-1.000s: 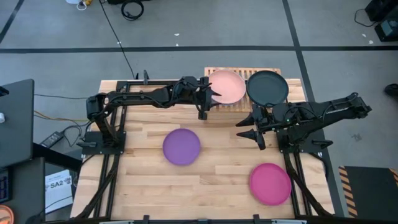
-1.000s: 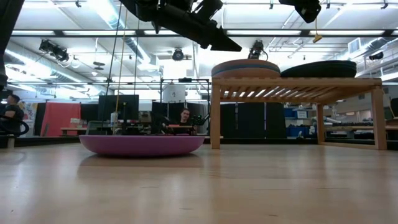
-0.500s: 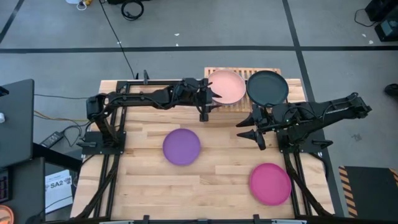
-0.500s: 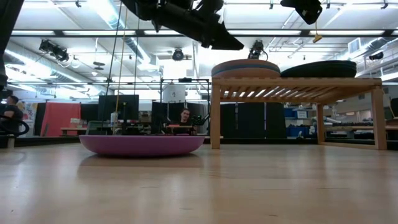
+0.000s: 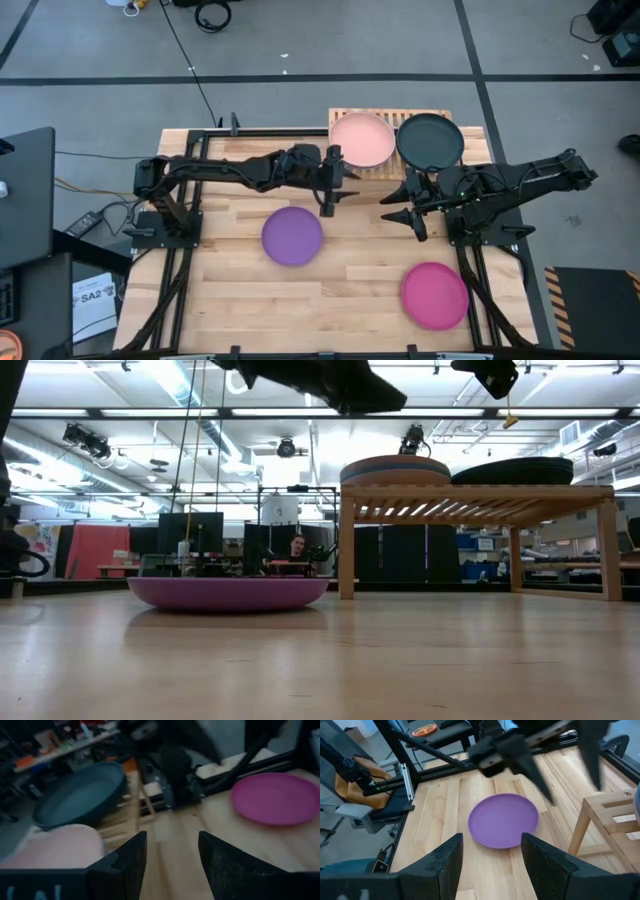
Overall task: Place and stack plates onto a shelf
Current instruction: Stack the violet plate on top of the light orange plate on the shelf
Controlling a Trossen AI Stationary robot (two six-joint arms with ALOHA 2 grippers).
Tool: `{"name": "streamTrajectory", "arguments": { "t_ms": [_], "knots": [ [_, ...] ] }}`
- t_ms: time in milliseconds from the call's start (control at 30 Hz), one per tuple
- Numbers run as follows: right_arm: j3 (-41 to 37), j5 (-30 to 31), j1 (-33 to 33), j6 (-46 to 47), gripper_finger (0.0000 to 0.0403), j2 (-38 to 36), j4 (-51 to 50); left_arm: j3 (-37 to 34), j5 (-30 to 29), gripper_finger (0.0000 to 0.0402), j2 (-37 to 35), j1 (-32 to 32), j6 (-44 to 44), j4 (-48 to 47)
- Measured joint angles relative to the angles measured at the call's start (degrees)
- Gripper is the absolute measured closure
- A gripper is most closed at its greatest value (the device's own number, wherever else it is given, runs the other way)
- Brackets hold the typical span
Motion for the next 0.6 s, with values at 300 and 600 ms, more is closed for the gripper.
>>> {"name": "streamTrajectory", "arguments": {
  "t_ms": [300,600],
  "knots": [
    [0.0,0.0,0.0,0.0,0.0197,0.5,0.0,0.0,0.1,0.0217,-1.8,-4.1,-7.6,-7.3],
    [0.0,-0.1,0.0,0.0,0.0197,1.4,-0.1,0.0,0.0,0.0217,-3.4,-6.3,-8.2,-23.6]
  ]
}}
